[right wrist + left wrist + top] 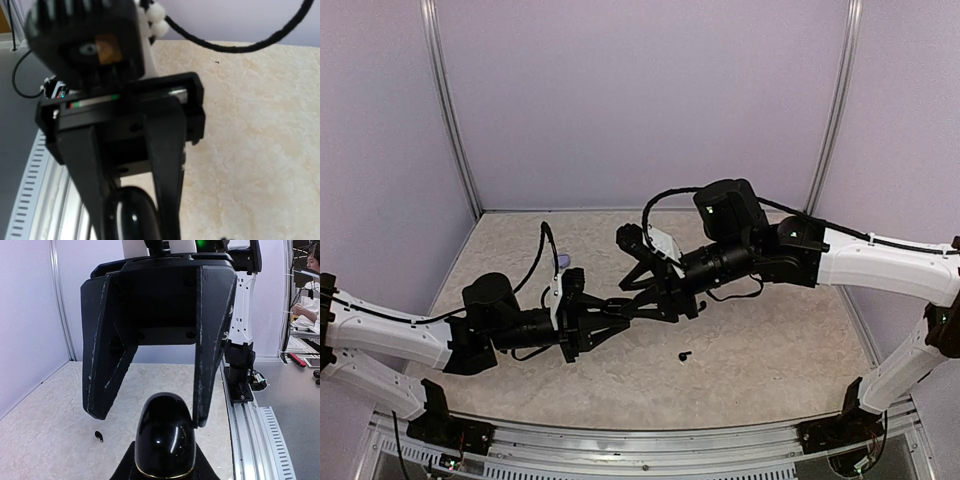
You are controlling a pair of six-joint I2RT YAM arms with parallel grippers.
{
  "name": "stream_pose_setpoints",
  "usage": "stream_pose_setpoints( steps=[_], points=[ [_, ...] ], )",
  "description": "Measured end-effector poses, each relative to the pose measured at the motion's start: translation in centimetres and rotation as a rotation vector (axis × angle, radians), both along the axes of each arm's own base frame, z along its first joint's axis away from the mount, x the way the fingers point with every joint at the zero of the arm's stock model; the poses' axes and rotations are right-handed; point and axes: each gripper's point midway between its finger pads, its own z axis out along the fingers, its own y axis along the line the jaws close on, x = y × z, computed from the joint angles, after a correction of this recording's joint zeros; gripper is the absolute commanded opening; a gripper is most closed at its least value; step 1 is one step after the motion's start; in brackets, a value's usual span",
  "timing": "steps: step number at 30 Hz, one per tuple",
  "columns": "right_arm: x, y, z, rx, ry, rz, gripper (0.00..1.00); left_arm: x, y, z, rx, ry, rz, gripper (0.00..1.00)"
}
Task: Insert the wireless bluetooth earbuds into the charging case
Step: Open the charging case.
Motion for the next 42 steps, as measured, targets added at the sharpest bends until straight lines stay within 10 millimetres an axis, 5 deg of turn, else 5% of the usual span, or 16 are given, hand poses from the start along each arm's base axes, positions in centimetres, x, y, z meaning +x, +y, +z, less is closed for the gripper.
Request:
stream_pose_setpoints(
  steps=[9,35,42],
  points=[
    [-0.4,0.2,-0.3,-0.024,-0.013,-0.003,0.32,0.0,0.0,-0.1,0.004,-0.007,-0.002,0.00],
    [0.5,-1.0,2.0,0.026,-0.010,-0.044,0.36,-1.8,-0.6,-0.4,0.027,-0.047,-0.060,0.00],
    [3.5,-3.5,3.7,0.065,-0.016,-0.152,0.40,-0.8,-0.3,-0.1,0.009,-0.024,-0.029,0.00]
  ],
)
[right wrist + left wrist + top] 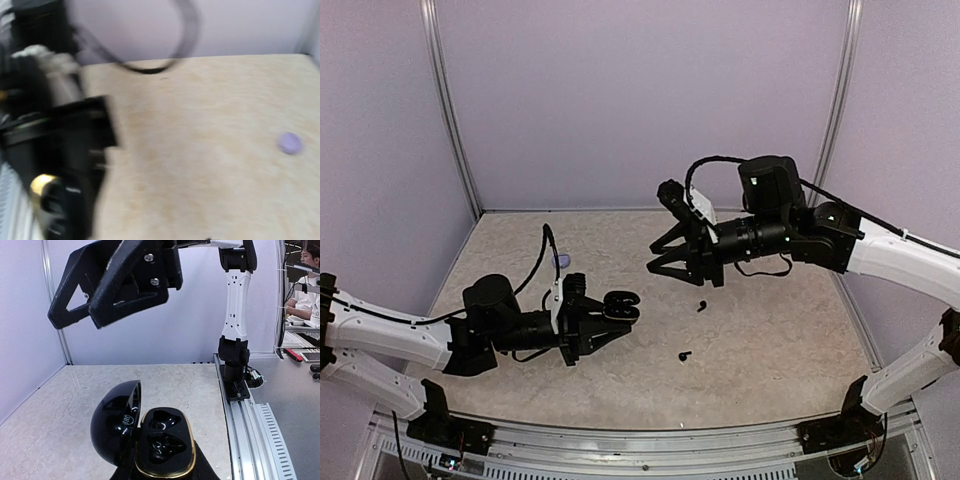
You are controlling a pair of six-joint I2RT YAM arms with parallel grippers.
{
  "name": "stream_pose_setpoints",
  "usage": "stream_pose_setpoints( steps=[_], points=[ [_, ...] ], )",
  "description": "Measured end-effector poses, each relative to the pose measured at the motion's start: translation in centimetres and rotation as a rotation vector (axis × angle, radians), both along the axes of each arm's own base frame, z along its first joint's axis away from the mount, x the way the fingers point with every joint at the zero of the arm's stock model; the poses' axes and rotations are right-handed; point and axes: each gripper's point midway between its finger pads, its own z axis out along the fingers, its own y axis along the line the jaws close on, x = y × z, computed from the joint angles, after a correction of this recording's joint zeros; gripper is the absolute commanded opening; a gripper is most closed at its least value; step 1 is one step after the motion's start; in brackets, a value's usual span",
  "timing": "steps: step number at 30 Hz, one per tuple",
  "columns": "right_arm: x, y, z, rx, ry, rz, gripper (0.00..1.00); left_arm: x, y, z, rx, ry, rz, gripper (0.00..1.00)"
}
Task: Insert the wireless bluetooth earbuds into the charging case
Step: Open the charging case, then move the left earbud to the center of the board.
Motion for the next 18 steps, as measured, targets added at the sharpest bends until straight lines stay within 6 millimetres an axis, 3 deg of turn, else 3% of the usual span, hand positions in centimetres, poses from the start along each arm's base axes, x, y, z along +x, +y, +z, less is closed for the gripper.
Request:
stream_pose_setpoints(
  steps=[4,8,12,18],
  points=[
    [3.9,-3.6,1.0,0.046,0.018,-0.143,0.41,0.5,0.3,0.4,-0.015,0.009,0.019,0.00],
    [7.5,-6.5,-0.5,0.035,0.078,-0.289,0.40,0.8,0.7,0.8,-0.038,0.012,0.038,0.00],
    [10.8,-8.9,-5.1,-0.044,0.176,-0.435,0.38,0.9,0.8,0.9,-0.048,0.013,0.045,0.00],
    [14.5,-12.5,-13.8,-0.209,0.344,-0.615,0.37,1.0,0.9,0.8,-0.052,0.015,0.050,0.00]
  ],
)
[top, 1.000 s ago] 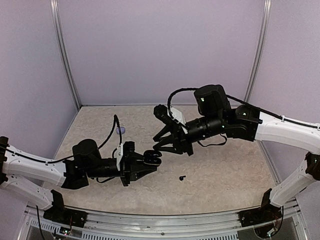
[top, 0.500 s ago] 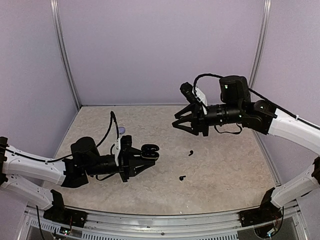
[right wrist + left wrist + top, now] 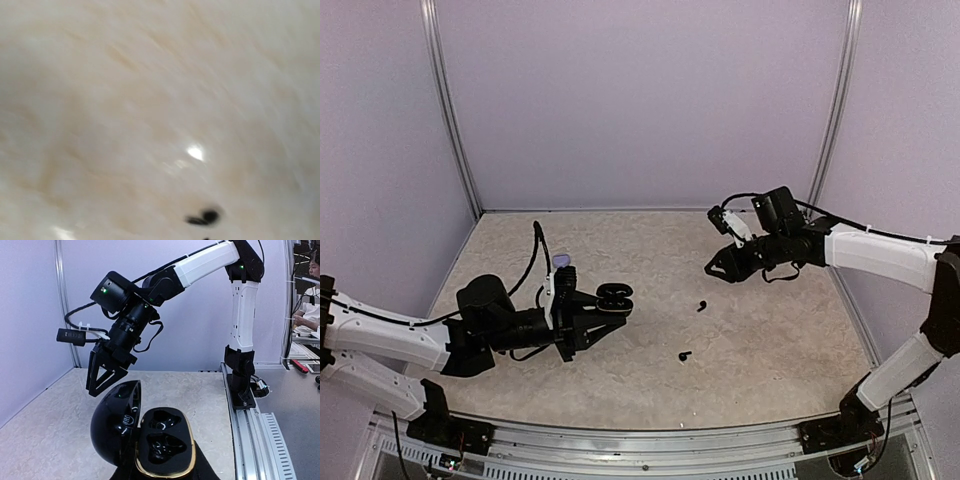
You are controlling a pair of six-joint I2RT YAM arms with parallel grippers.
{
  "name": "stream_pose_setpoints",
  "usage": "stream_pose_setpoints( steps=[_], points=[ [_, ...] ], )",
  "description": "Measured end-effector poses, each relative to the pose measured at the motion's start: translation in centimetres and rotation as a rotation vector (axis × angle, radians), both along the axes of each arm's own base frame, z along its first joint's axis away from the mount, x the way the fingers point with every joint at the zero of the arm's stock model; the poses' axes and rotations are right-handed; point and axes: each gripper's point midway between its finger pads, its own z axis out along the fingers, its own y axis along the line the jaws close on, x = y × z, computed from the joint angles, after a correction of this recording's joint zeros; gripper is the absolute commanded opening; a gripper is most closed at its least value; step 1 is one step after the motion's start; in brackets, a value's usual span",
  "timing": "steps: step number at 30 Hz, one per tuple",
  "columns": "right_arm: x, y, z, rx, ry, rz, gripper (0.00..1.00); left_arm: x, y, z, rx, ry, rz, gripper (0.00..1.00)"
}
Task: Insert the wireless bluetooth earbuds into the charging case
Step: Move the left earbud to the center of the board.
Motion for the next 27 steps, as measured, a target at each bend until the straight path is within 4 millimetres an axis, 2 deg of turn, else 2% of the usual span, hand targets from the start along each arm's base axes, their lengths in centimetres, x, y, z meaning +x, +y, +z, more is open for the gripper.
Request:
stream_pose_setpoints(
  steps=[3,8,12,15,21,27],
  points=[
    [1.1,-1.2,-3.5,-0.073,0.070,-0.054,0.38,0.1,0.1,-0.1,0.002,0.004,0.006,0.00],
    [1.5,-1.6,-8.6,-0.156,0.172,-0.082,0.47,0.2,0.2,-0.5,0.006,0.007,0.015,0.00],
    [1.9,-1.6,-11.1,-0.191,0.222,-0.099,0.56,0.2,0.3,-0.7,0.009,0.009,0.019,0.00],
    [2.7,-1.4,-12.0,-0.201,0.233,-0.115,0.59,0.2,0.4,-0.8,0.010,0.010,0.022,0.00],
    [4.3,-0.6,-12.4,-0.230,0.206,-0.137,0.62,0.2,0.5,-1.0,0.012,0.011,0.023,0.00],
    [4.4,0.8,-12.7,-0.274,0.170,-0.123,0.64,0.3,0.5,-1.0,0.012,0.010,0.025,0.00]
  ],
)
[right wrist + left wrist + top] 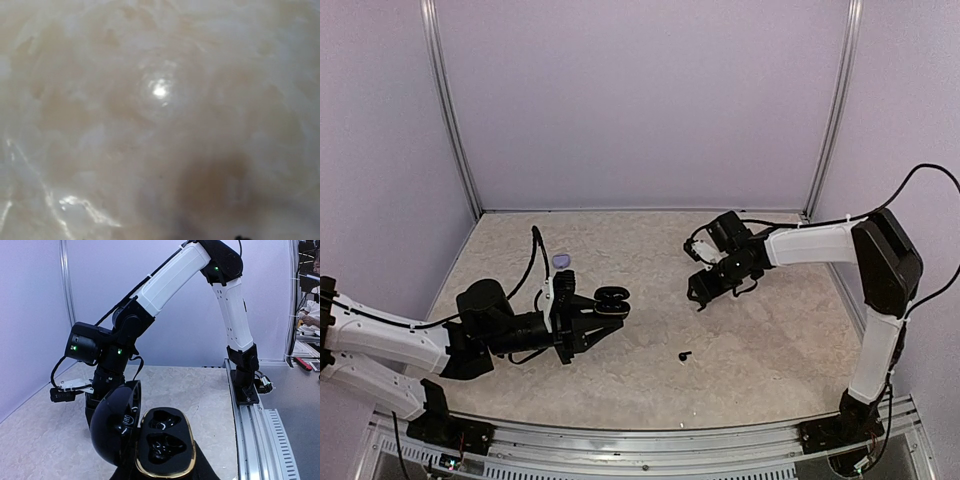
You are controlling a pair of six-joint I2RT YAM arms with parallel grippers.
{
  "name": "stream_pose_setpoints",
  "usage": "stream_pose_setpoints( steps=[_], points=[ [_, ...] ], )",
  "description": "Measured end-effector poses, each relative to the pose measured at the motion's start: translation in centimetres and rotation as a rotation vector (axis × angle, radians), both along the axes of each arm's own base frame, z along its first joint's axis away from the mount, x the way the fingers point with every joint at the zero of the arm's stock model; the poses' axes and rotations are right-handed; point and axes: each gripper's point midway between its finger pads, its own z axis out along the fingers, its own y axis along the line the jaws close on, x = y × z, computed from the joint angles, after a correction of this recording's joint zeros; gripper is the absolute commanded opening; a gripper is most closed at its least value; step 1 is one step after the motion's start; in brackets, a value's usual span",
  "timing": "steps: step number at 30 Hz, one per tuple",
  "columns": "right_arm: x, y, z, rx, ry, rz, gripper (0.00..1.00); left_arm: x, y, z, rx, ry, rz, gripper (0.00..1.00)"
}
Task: Insert the wireless bluetooth earbuds into the charging case
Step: Move the left earbud to the center of the board.
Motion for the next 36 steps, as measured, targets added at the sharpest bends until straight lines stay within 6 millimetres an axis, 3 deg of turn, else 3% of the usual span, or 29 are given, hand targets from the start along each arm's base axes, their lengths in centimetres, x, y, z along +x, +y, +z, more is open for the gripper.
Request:
stream_pose_setpoints(
  steps=[17,28,36],
  points=[
    [-0.7,-1.8,-3.1,-0.200,-0.007,-0.024,0.66,0.1,0.0,0.0,0.001,-0.007,0.006,0.00],
    [-2.3,-3.5,-3.1,-0.223,-0.010,-0.028,0.62,0.3,0.1,0.0,0.002,-0.009,0.010,0.00],
    [-2.9,-2.7,-2.7,-0.230,-0.013,0.117,0.60,0.5,0.2,0.0,0.002,-0.011,0.016,0.00]
  ],
)
